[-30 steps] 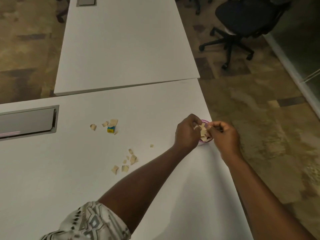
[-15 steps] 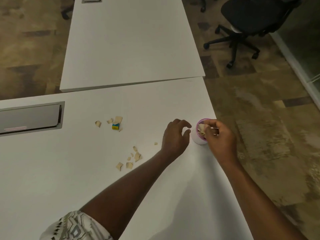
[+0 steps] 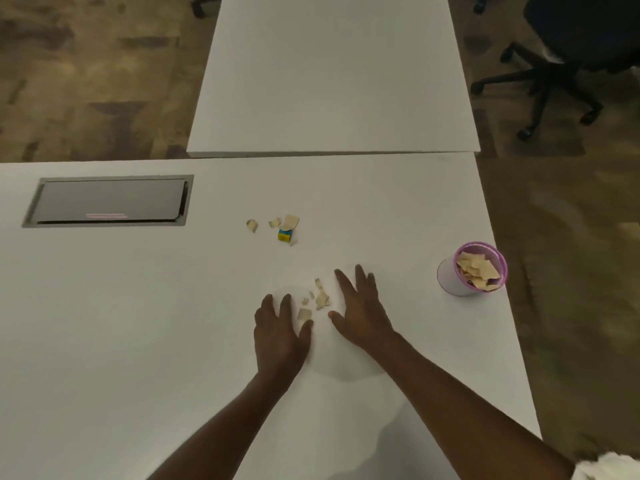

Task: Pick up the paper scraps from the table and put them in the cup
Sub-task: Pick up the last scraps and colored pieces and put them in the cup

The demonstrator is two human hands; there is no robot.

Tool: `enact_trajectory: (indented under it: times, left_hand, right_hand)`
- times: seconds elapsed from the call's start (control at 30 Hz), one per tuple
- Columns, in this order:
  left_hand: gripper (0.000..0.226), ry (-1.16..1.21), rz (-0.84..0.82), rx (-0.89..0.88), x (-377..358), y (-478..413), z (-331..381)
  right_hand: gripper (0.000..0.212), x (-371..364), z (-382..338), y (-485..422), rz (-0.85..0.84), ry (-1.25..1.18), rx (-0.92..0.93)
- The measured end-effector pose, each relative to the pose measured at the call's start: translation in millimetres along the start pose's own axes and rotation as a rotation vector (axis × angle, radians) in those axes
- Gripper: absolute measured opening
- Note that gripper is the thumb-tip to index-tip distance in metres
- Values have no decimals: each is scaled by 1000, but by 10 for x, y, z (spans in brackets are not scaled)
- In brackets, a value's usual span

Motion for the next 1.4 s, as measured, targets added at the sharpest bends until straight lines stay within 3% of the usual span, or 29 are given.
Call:
enact_trajectory:
  times: [0.23, 0.4, 0.63, 0.77, 1.0, 1.23, 1.4]
  left_hand:
    - [51, 19, -44, -46, -114, -78, 182]
    - [21, 245, -35, -40, -96, -163, 246]
    - [11, 25, -54, -226, -127, -246, 439]
    - [12, 48, -56, -195, -120, -322, 537]
    - [7, 374, -57, 18, -152, -460, 695]
    - [5, 500, -38, -238, -42, -459, 1790]
    - [5, 563, -90, -425, -47, -399, 2678]
  right_hand:
    - [69, -221, -322, -130, -95, 204, 216]
    - [45, -201, -411, -81, -107, 200, 293]
    - [28, -102, -381, -35, -3, 321, 448]
    - [18, 89, -205, -71, 80, 232, 368]
    - [7, 627, 308, 9, 281, -314, 14]
    - [8, 1382, 811, 427, 534, -500, -95]
    - [10, 1865, 1326, 704, 726, -474, -228]
Point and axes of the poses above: each hand's wrist, its own y-axis away from the middle knuckle, its own x-axis out of the back of the hand, z = x × y, the point moved 7 cm from there along -y, towards the middle knuckle, and after that the axes turned 3 degrees about -x, right-handed, at the moved point
